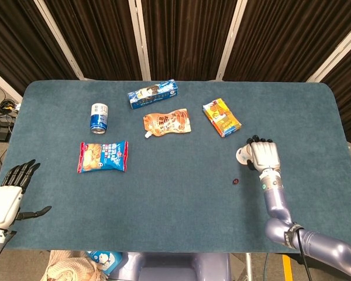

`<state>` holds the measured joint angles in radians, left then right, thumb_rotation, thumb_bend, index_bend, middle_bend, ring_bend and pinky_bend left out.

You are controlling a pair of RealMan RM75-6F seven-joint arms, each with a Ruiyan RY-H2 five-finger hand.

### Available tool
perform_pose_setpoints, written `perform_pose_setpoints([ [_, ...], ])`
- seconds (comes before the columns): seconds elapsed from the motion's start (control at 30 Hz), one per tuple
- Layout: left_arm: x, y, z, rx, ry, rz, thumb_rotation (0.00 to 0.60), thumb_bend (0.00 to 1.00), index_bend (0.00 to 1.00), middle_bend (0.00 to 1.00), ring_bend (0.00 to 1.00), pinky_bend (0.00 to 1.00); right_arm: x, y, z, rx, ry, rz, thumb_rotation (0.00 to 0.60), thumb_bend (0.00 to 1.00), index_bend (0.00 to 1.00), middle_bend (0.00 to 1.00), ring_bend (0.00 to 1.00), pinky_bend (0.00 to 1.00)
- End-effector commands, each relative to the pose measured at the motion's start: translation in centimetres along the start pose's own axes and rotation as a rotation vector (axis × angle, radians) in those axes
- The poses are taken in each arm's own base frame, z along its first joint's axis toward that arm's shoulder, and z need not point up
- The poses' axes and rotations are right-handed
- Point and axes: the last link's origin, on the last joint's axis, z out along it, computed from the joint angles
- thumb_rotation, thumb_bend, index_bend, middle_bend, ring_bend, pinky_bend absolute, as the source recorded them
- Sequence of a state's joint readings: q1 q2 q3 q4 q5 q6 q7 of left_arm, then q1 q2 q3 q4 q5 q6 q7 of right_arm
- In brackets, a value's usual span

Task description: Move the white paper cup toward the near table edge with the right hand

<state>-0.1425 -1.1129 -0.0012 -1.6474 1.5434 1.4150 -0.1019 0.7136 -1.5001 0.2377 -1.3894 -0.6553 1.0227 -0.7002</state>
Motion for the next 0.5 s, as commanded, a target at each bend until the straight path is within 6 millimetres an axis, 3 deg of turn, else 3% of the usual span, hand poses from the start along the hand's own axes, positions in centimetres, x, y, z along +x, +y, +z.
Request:
perform_pose_setpoints([
  [0.03, 0.0, 0.0, 0.0, 0.0, -0.001, 0.0, 0.6, 0.0, 0.0, 0.0, 0.0, 0.0, -0.1, 0.0, 0.1, -0.002, 0.0, 0.004, 0.6, 0.47, 0.4, 0.29, 0.35, 0.31],
  [0.5, 0.0, 0.0, 0.0, 0.0, -0.001, 0.001, 0.6, 0.0, 0.0, 0.0, 0.0, 0.0, 1.4, -0.9, -1.1, 0.049, 0.04, 0.022, 0.6, 0.49, 0.42, 0.3, 0.35, 0.32],
])
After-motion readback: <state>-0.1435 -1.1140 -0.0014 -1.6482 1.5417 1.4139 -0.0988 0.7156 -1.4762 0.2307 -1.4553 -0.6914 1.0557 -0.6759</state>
